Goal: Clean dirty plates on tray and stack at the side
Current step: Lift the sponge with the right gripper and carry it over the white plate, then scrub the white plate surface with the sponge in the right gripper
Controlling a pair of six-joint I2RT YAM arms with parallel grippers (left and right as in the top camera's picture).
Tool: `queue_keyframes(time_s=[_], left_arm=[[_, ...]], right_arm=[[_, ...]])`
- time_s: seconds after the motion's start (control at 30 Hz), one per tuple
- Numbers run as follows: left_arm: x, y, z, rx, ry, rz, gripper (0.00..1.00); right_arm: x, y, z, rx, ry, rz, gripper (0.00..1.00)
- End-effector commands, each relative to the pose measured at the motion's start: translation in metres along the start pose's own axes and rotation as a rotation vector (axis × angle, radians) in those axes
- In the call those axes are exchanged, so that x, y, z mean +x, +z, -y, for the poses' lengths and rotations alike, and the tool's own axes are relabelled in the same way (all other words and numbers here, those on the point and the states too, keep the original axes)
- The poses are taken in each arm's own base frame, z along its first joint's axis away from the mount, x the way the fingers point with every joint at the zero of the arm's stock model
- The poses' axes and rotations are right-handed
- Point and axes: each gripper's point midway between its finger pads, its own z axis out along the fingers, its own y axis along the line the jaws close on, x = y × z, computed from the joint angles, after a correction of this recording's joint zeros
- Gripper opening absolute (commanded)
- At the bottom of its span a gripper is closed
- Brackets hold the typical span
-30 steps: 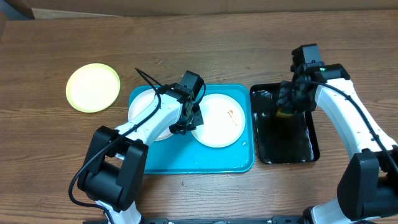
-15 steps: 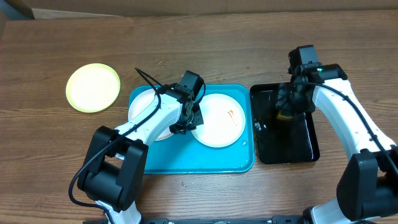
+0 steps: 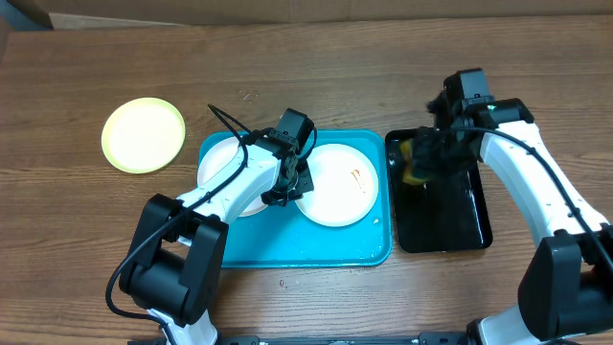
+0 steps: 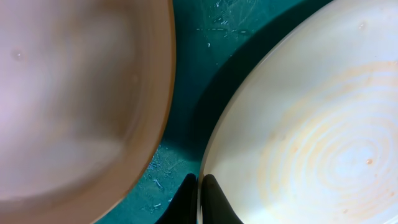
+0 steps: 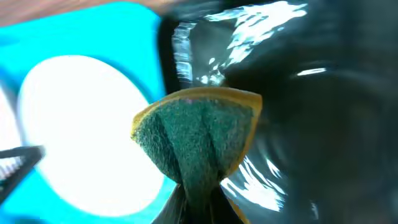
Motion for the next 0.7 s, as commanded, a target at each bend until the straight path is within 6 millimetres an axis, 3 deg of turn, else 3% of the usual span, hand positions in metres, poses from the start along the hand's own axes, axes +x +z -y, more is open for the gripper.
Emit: queue_keyframes(time_s=[0.0,0.13,0.37,0.67], left_arm=[[0.0,0.006,-0.005,-0.016,0.007,-0.007,0.04],[-0.001,0.006,-0.005,-0.016,0.007,-0.007,0.04],[0.0,0.006,-0.005,-0.016,0.009,-0.008,0.04],[0.0,0.006,-0.005,-0.017,0.008,-0.009,0.04]], right_arm=[[0.006,-0.003,-0.046,-0.129,-0.115,0.0,0.04],[0.008,0.01,-0.061,0.034,-0.249,0.06,0.04],[0.01,0.032,-0.066,0.418,-0.459,0.179,0.04],[0.005,0.069,-0.062,0.456,-0.487,0.154,0.04]])
